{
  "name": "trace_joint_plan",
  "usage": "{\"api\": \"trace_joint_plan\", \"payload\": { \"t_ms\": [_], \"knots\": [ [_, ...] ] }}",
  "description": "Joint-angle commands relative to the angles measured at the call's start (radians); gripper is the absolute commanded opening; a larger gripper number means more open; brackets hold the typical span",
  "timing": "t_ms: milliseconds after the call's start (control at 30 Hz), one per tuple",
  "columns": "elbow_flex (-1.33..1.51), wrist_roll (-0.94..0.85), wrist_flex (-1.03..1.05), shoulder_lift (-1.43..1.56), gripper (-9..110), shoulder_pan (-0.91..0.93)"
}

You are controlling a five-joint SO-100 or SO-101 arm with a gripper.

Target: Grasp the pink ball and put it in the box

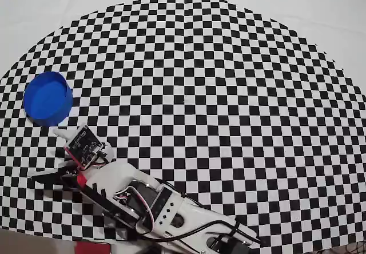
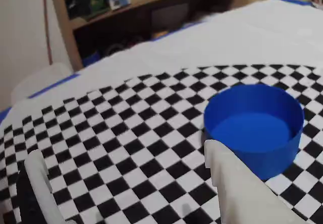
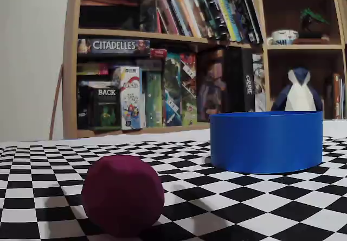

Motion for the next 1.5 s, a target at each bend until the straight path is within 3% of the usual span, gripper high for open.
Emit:
{"api": "trace_joint_plan", "payload": {
  "t_ms": [0, 1467],
  "knots": [
    [0.008, -0.003, 0.002, 0.025, 38, -0.026],
    [0.003, -0.071, 0.061, -0.020, 38, -0.100]
  ]
}}
